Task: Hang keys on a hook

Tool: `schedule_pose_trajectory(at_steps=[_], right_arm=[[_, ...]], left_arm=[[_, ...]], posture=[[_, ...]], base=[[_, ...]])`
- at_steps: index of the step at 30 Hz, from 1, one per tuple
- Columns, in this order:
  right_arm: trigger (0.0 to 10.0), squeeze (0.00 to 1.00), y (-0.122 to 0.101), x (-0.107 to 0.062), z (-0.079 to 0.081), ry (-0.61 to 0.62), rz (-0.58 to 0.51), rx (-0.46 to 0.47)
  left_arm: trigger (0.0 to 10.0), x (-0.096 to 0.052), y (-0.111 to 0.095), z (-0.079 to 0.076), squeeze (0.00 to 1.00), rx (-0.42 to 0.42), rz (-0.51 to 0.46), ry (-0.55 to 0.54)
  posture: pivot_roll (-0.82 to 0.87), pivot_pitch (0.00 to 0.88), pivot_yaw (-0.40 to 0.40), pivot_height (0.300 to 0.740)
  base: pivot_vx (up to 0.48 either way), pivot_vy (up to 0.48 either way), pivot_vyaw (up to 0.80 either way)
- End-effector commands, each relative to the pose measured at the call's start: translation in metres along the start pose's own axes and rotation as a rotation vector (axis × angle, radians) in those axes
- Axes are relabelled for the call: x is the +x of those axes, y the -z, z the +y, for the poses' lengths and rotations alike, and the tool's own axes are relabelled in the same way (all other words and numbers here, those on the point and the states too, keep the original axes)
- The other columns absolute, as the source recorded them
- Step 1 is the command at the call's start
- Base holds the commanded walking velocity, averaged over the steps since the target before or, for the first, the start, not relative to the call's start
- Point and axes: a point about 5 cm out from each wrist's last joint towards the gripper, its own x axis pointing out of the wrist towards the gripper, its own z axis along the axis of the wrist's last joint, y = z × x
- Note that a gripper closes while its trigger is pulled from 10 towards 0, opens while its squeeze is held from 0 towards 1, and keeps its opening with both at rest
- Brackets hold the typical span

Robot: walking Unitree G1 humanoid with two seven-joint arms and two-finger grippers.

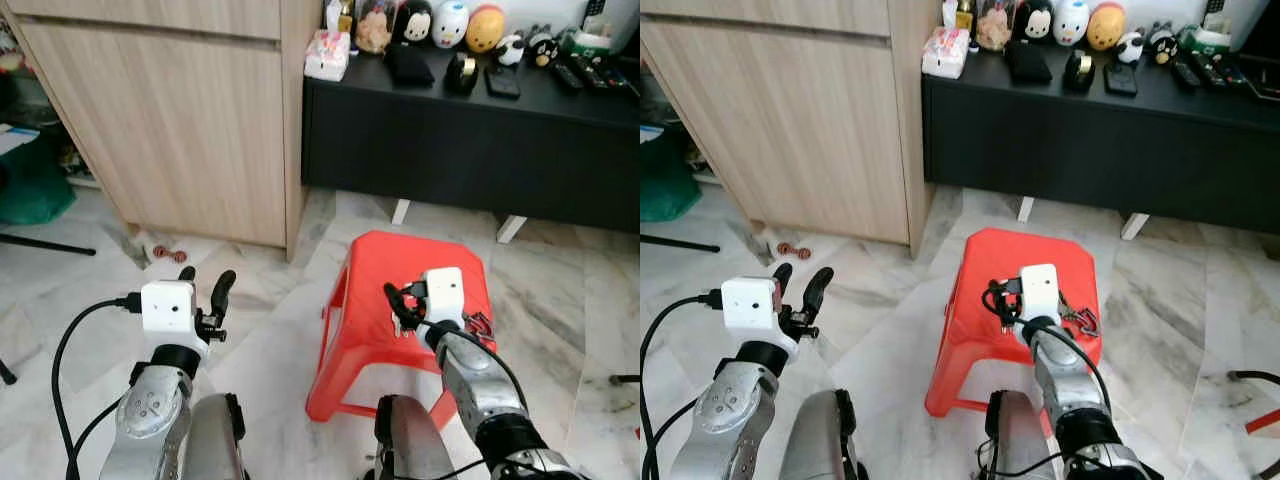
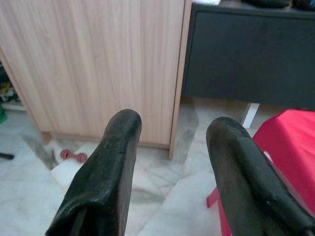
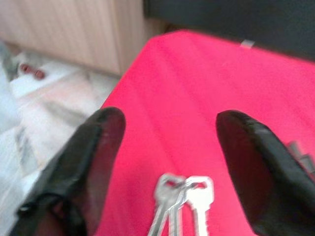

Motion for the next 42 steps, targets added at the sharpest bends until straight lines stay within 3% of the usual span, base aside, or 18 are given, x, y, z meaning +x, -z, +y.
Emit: schedule_pose_trajectory(at_steps=[1, 5, 12, 13, 17, 18, 19, 31, 36, 42], right_arm=[[10.0, 0.03, 0.002, 0.001, 0.001, -0.008, 0.028, -0.013], [10.0, 0.0, 0.015, 0.0, 0.0, 0.011, 0.111, -0.019], [10.0, 0.0, 0.02, -0.001, 0.0, 0.027, 0.133, 0.03], [10.0, 1.0, 0.021, 0.0, 0.0, 0.023, 0.135, 0.04], [10.0, 1.0, 0.02, 0.0, 0.002, 0.023, 0.133, 0.048], [10.0, 0.9, 0.02, 0.001, 0.003, 0.024, 0.132, 0.049], [10.0, 0.0, 0.02, 0.001, 0.004, 0.025, 0.131, 0.05], [10.0, 0.0, 0.028, 0.0, 0.003, 0.058, 0.156, 0.083], [10.0, 0.0, 0.013, 0.004, 0.0, 0.069, 0.067, 0.107], [10.0, 0.0, 0.008, 0.007, 0.002, 0.055, 0.054, 0.102]], left_arm=[[10.0, -0.002, -0.002, -0.002, 0.0, 0.015, 0.001, 0.001], [10.0, -0.002, -0.003, -0.003, 0.0, 0.016, 0.005, 0.001], [10.0, -0.003, -0.003, -0.002, 0.0, 0.017, 0.01, 0.001], [10.0, -0.003, -0.004, -0.002, 0.0, 0.018, 0.011, 0.002], [10.0, -0.003, -0.004, -0.002, 0.0, 0.018, 0.011, 0.004], [10.0, -0.003, -0.004, -0.003, 0.0, 0.018, 0.012, 0.005], [10.0, -0.003, -0.004, -0.003, 0.0, 0.018, 0.013, 0.006], [10.0, -0.004, -0.004, -0.003, 0.0, 0.018, 0.017, 0.004], [10.0, -0.005, -0.004, -0.004, 0.0, 0.016, 0.015, 0.002], [10.0, -0.007, -0.003, -0.004, 0.0, 0.014, 0.02, 0.003]], posture=[[0.05, 0.169, -0.102, 0.568], [0.05, 0.178, -0.105, 0.568], [0.06, 0.183, -0.101, 0.568], [0.05, 0.185, -0.099, 0.568], [0.06, 0.187, -0.098, 0.568], [0.05, 0.187, -0.097, 0.568], [0.05, 0.187, -0.097, 0.568], [0.06, 0.19, -0.1, 0.568], [0.06, 0.195, -0.101, 0.568], [0.06, 0.204, -0.103, 0.568]], base=[[0.0, 0.0, 0.0], [0.0, 0.0, 0.0], [0.0, 0.0, 0.0], [0.0, 0.0, 0.0], [0.0, 0.0, 0.0], [0.0, 0.0, 0.0], [0.0, 0.0, 0.0], [0.0, 0.0, 0.0], [0.0, 0.0, 0.0], [0.0, 0.0, 0.0]])
